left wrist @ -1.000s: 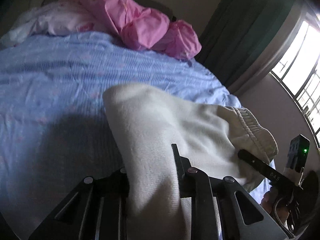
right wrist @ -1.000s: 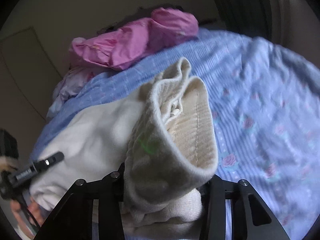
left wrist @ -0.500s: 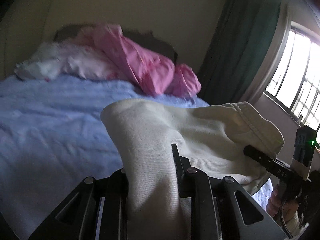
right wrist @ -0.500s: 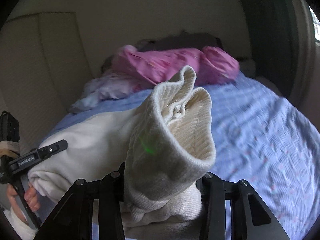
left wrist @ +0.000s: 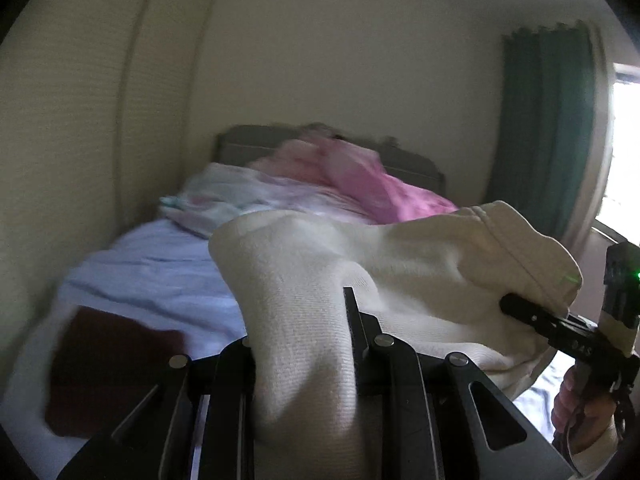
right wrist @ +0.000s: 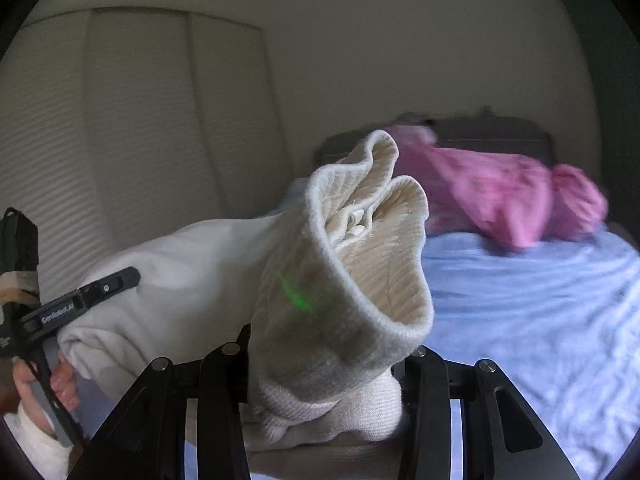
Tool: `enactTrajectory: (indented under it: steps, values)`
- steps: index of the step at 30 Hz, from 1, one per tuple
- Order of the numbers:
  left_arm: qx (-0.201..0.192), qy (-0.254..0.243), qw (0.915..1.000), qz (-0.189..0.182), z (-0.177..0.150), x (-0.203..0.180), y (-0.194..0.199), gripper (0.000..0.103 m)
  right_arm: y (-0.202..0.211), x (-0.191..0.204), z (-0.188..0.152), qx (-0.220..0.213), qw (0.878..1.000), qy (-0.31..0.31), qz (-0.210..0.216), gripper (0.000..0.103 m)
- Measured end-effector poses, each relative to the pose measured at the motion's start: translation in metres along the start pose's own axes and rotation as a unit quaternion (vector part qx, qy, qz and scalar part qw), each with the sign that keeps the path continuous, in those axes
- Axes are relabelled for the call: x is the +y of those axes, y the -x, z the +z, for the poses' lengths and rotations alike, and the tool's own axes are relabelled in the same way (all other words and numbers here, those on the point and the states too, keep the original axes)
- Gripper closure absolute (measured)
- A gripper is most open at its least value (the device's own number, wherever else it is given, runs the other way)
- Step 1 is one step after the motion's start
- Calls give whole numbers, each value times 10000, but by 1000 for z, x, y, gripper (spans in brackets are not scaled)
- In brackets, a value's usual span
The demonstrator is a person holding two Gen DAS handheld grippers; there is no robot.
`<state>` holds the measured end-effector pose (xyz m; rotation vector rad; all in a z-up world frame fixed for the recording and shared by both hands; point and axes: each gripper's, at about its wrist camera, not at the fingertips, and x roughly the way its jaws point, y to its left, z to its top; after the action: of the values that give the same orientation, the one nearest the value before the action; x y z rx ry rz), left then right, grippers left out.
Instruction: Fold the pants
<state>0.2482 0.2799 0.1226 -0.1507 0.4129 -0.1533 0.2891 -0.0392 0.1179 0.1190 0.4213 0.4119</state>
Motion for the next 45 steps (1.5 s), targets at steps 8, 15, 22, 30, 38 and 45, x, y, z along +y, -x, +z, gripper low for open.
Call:
enactTrajectory:
  steps: [8, 15, 22, 30, 38, 45]
  values:
    - [-3, 328, 9940, 1043, 5, 165, 3, 81, -109, 146, -7, 70, 9959, 236, 868, 61]
    - [367, 668, 9863, 1464, -30, 285, -39, 81, -204, 227, -42, 303, 9918, 104, 1239, 61]
    - [1816, 278, 9663, 1803, -123, 329, -112, 46, -287, 234, -129, 1524, 9868, -172, 518, 49]
    - [1848, -791, 9129, 3552, -132, 310, -65, 22, -274, 222, -129, 1668, 9842, -374, 470, 34]
    - [1898, -1255, 8816, 4136, -148, 239, -15, 22, -230, 211, -114, 1643, 9863, -55, 149, 33]
    - [1009, -579, 9389, 3239, -135, 133, 65, 0, -118, 175, -91, 883, 9955, 325, 72, 7]
